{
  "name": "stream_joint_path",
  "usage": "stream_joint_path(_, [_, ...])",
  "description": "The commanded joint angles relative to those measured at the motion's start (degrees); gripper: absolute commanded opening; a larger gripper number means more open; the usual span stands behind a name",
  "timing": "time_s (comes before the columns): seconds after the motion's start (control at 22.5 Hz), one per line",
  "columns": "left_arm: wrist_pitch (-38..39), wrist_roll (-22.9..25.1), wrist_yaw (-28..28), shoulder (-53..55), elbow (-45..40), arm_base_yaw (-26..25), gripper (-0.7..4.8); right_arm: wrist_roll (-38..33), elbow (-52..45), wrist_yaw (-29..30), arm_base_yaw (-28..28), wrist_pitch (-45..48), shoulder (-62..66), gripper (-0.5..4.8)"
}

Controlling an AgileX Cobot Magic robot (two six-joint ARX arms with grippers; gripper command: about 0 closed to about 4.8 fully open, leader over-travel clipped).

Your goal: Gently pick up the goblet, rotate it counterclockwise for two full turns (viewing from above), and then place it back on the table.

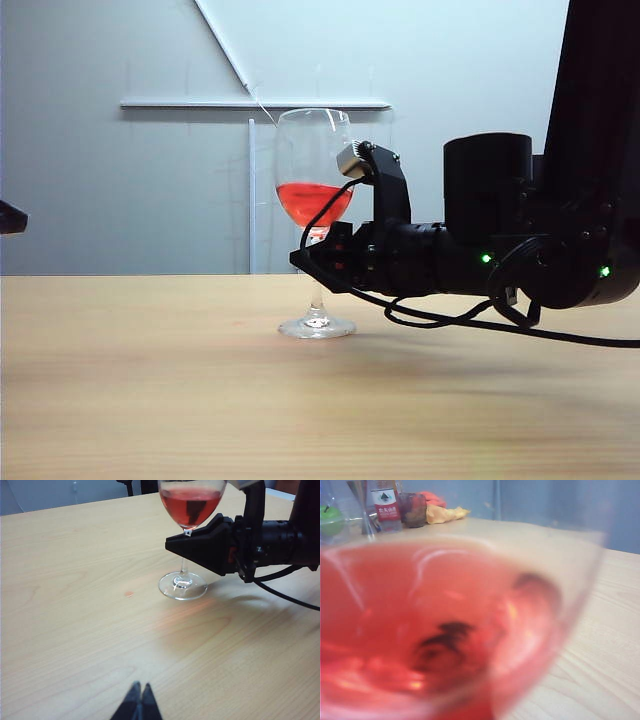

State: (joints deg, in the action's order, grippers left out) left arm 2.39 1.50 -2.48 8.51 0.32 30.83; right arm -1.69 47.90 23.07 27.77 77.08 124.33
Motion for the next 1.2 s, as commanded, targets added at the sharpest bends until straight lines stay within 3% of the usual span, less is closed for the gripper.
stream_joint_path(0.04, [-0.7, 0.0, -0.1, 0.0, 0.2, -0.1, -0.05, -0.3, 0.2, 0.3, 0.1, 1.2, -0.2, 0.19])
stream_joint_path(0.13, [-0.8, 0.0, -0.1, -0.1, 0.2, -0.1, -0.05, -0.3, 0.2, 1.0, 0.1, 1.2, -0.2, -0.05])
stream_joint_path(0.31, [-0.7, 0.0, -0.1, -0.1, 0.2, -0.1, -0.05, -0.7, 0.2, 1.1, 0.1, 1.7, -0.2, -0.05])
stream_joint_path(0.71, [-0.7, 0.0, -0.1, -0.2, 0.2, -0.1, -0.05, -19.4, 0.0, -1.4, 0.0, 2.8, -3.8, -0.05])
stream_joint_path(0.89, [-0.7, 0.0, -0.1, -0.4, 0.2, -0.1, -0.05, -25.4, 0.0, -5.4, -0.1, -2.9, -7.3, -0.05])
stream_joint_path(1.06, [-0.7, 0.0, -0.1, -0.7, 0.2, -0.1, -0.05, -17.9, 0.0, -10.9, 0.0, -10.2, -11.6, -0.05])
stream_joint_path(1.15, [-0.8, 0.0, -0.2, -1.5, 0.2, -0.1, -0.05, -7.1, 0.0, -15.3, 0.6, -11.6, -14.3, -0.05])
stream_joint_path(1.2, [-0.7, 0.0, -0.1, -1.7, 0.2, -0.1, -0.05, -4.9, 0.0, -16.7, 0.9, -12.3, -15.1, -0.05])
